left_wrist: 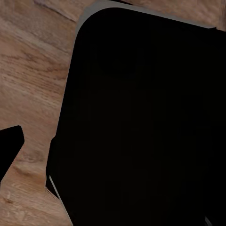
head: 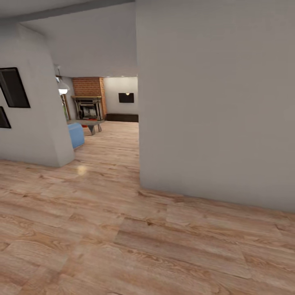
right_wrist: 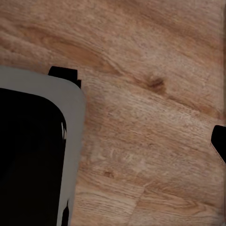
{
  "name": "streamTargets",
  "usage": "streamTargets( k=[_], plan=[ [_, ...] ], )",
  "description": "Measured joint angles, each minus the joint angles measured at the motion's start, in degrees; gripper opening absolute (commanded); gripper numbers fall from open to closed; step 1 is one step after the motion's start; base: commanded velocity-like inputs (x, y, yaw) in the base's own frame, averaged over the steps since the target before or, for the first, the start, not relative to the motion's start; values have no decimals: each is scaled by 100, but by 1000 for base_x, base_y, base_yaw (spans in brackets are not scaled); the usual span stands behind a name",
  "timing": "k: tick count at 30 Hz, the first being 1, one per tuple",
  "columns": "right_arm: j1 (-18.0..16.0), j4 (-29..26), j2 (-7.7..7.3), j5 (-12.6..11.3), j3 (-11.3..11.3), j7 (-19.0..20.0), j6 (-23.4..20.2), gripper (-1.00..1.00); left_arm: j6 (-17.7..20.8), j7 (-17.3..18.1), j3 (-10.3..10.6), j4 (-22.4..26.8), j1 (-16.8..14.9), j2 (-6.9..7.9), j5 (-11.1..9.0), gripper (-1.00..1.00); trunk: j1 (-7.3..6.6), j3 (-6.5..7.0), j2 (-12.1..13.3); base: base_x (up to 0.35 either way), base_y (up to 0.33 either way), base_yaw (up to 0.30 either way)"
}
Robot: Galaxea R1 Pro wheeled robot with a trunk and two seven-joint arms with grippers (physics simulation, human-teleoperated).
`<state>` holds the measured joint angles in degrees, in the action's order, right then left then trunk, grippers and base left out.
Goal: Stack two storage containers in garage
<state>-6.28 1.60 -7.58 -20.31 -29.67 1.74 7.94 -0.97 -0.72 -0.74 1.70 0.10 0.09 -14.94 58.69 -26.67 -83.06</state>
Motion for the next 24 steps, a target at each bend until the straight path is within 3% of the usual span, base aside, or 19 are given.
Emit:
streamTargets(
  k=[15,24],
  plan=[
    [-3,3,0,-2,0,-6,0,100,-8,0,0,0,-2,0,0,100,0,0,0,325,0,8],
    [1,2,0,-3,0,-4,0,100,-5,0,0,0,-2,0,0,100,0,0,0,325,0,219]
  ],
)
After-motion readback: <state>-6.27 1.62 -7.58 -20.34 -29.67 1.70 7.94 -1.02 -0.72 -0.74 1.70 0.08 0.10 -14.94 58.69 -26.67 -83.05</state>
